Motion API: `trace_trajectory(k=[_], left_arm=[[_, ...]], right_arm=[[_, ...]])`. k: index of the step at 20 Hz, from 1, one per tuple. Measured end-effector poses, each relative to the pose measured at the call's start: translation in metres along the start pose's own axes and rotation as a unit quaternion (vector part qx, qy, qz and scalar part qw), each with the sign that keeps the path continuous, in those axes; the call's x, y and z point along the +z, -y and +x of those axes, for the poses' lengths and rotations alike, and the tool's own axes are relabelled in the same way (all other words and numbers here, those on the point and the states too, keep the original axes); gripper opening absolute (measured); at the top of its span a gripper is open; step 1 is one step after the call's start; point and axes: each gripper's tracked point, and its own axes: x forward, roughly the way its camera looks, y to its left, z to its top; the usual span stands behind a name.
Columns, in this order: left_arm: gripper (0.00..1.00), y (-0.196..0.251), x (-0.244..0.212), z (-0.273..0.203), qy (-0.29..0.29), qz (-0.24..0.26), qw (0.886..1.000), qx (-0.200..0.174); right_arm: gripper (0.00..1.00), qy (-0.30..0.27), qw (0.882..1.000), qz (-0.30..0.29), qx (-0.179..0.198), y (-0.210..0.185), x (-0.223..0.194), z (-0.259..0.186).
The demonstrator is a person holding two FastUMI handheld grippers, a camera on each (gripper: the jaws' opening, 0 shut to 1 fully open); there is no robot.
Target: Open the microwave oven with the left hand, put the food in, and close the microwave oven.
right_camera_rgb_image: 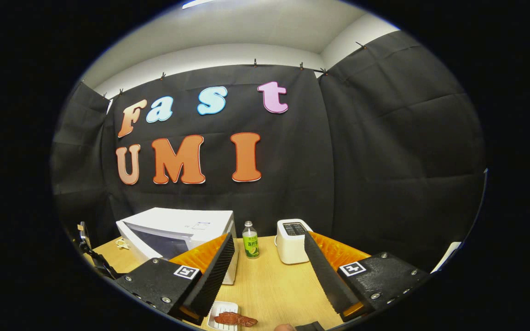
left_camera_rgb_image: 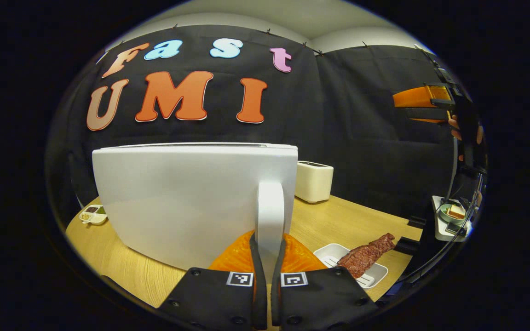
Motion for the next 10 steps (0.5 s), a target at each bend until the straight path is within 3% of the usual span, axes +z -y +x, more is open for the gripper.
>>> trace_trajectory(k=[10], left_arm=[[0.08, -0.029, -0.007, -0.087, -0.001, 0.003, 0.999, 0.034]], right_arm=[[0.95, -0.009, 0.999, 0.004, 0.042, -0.045, -0.01, -0.011]])
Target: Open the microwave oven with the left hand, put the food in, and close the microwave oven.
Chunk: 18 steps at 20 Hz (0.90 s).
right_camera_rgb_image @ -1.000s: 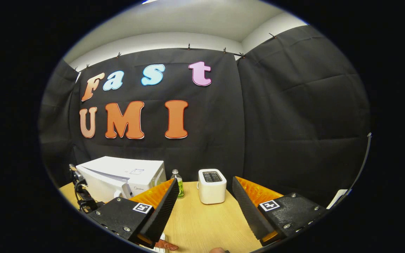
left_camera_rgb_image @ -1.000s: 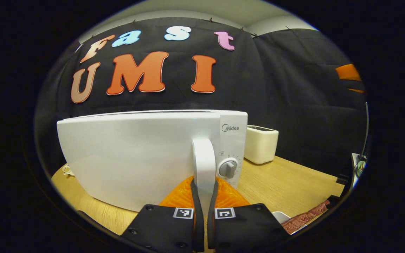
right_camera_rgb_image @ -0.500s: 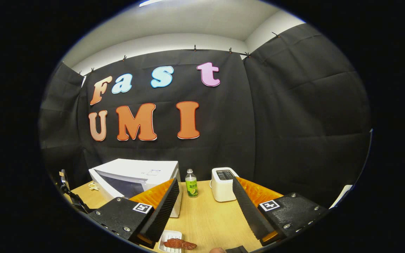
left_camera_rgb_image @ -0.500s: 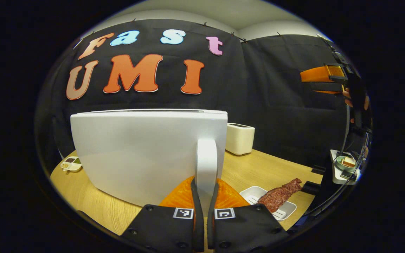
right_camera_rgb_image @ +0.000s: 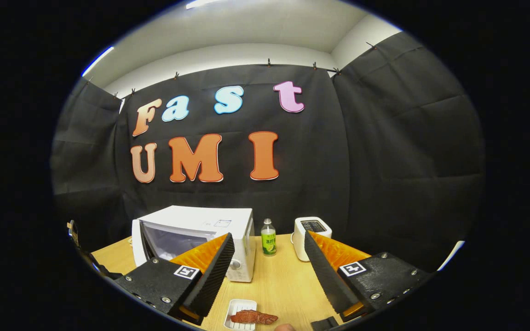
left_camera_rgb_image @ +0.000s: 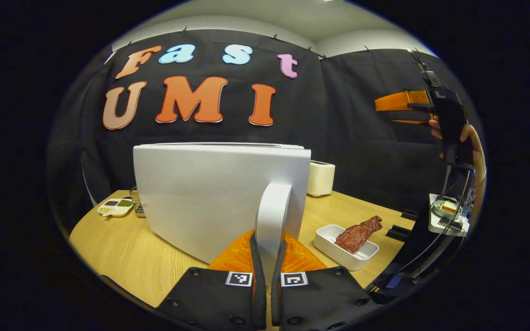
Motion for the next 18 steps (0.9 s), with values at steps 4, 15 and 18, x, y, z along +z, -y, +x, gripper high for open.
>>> trace_trajectory(k=[4, 15, 18], left_arm=[[0.08, -0.025, -0.005, -0.034, -0.004, -0.006, 0.999, 0.034], [0.98, -0.139, 0.018, -0.178, 0.035, -0.056, 0.979, 0.195], [0.99, -0.167, 0.037, -0.199, 0.049, -0.034, 0.969, 0.24]], right_arm=[[0.95, -0.003, 1.0, 0.003, 0.022, -0.022, -0.004, -0.003], [0.95, -0.007, 0.999, -0.001, 0.051, -0.054, -0.012, -0.012], [0.95, -0.009, 0.999, -0.003, 0.05, -0.053, -0.016, -0.012]])
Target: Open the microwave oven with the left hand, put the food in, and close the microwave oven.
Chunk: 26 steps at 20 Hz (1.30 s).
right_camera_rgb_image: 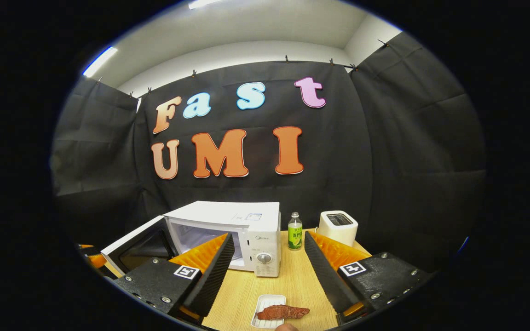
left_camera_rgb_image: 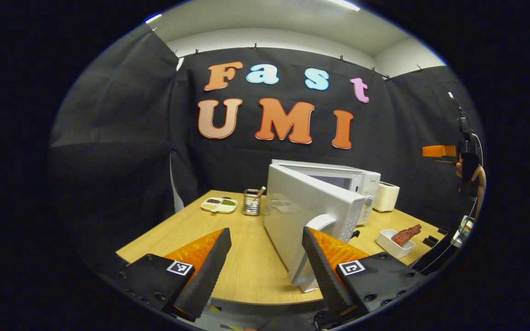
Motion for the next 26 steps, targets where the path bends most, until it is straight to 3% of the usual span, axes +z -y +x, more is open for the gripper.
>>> trace_trajectory(k=[7, 12, 21, 26], left_arm=[[0.97, -0.037, 0.049, 0.006, 0.044, 0.037, 0.997, 0.06], [0.97, -0.05, 0.053, 0.028, 0.039, 0.022, 0.996, 0.079], [1.0, -0.056, 0.037, 0.058, 0.02, 0.004, 0.997, 0.077], [1.0, -0.061, 0.024, 0.071, 0.009, -0.002, 0.996, 0.084]], right_arm=[[0.95, 0.002, 0.999, 0.017, -0.029, 0.029, -0.021, -0.008], [0.95, -0.008, 0.995, 0.086, -0.053, 0.059, -0.062, -0.014], [0.95, -0.004, 0.977, 0.194, -0.082, 0.081, -0.158, -0.014], [0.94, -0.036, 0.956, 0.277, -0.09, 0.08, -0.22, -0.005]])
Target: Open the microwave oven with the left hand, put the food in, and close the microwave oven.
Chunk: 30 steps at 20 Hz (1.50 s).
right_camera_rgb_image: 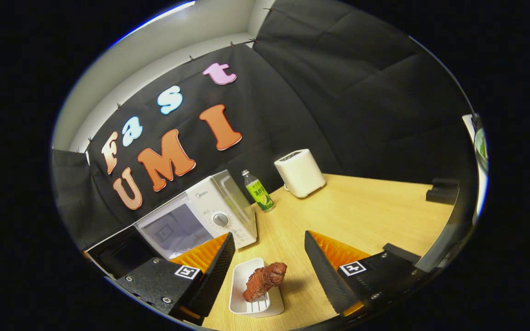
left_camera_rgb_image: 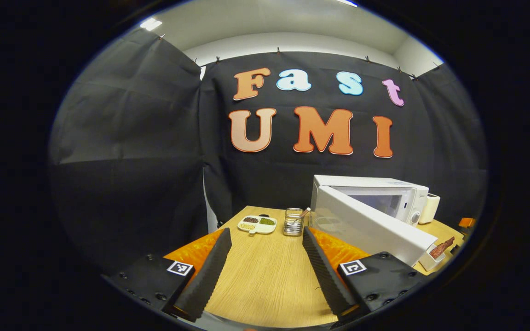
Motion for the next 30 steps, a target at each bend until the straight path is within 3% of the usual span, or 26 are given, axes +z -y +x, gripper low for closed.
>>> trace_trajectory(k=[4, 5, 7, 10, 12, 13, 15, 20, 21, 23, 30], left_arm=[[0.98, -0.004, -0.012, 0.008, -0.011, -0.008, 1.0, 0.009], [1.0, -0.005, -0.014, 0.01, -0.013, -0.006, 1.0, 0.011], [1.0, -0.006, -0.017, 0.013, -0.013, -0.001, 1.0, 0.015], [0.98, -0.004, -0.026, 0.017, -0.021, 0.0, 1.0, 0.016], [1.0, -0.003, -0.031, 0.018, -0.028, 0.004, 0.999, 0.015], [0.98, -0.003, -0.032, 0.018, -0.029, 0.006, 0.999, 0.016], [0.98, -0.005, -0.032, 0.019, -0.029, 0.009, 0.999, 0.019], [0.98, -0.008, -0.038, 0.019, -0.033, 0.002, 0.999, 0.021], [0.98, -0.008, -0.039, 0.019, -0.033, 0.002, 0.999, 0.022], [0.98, -0.009, -0.039, 0.018, -0.033, 0.002, 0.999, 0.022], [1.0, -0.017, -0.036, 0.013, -0.025, 0.004, 0.999, 0.027]], right_arm=[[0.91, -0.01, 0.999, 0.045, 0.022, -0.001, -0.027, 0.006], [0.8, -0.012, 0.998, 0.051, 0.021, 0.001, -0.032, 0.007], [0.7, -0.019, 0.997, 0.067, 0.015, 0.006, -0.042, 0.013], [0.67, -0.022, 0.994, 0.102, 0.031, -0.001, -0.047, 0.015], [0.59, -0.017, 0.993, 0.114, 0.018, 0.005, -0.048, 0.019], [0.47, -0.011, 0.992, 0.127, 0.016, 0.006, -0.045, 0.022], [0.36, -0.003, 0.988, 0.151, 0.035, -0.003, -0.041, 0.022], [0.36, -0.019, 0.984, 0.171, 0.038, -0.004, -0.049, 0.024], [0.24, -0.02, 0.982, 0.185, 0.037, -0.002, -0.049, 0.022], [0.17, -0.017, 0.98, 0.195, 0.033, -0.005, -0.049, 0.024], [0.12, 0.01, 0.981, 0.184, 0.052, -0.025, -0.027, 0.018]])
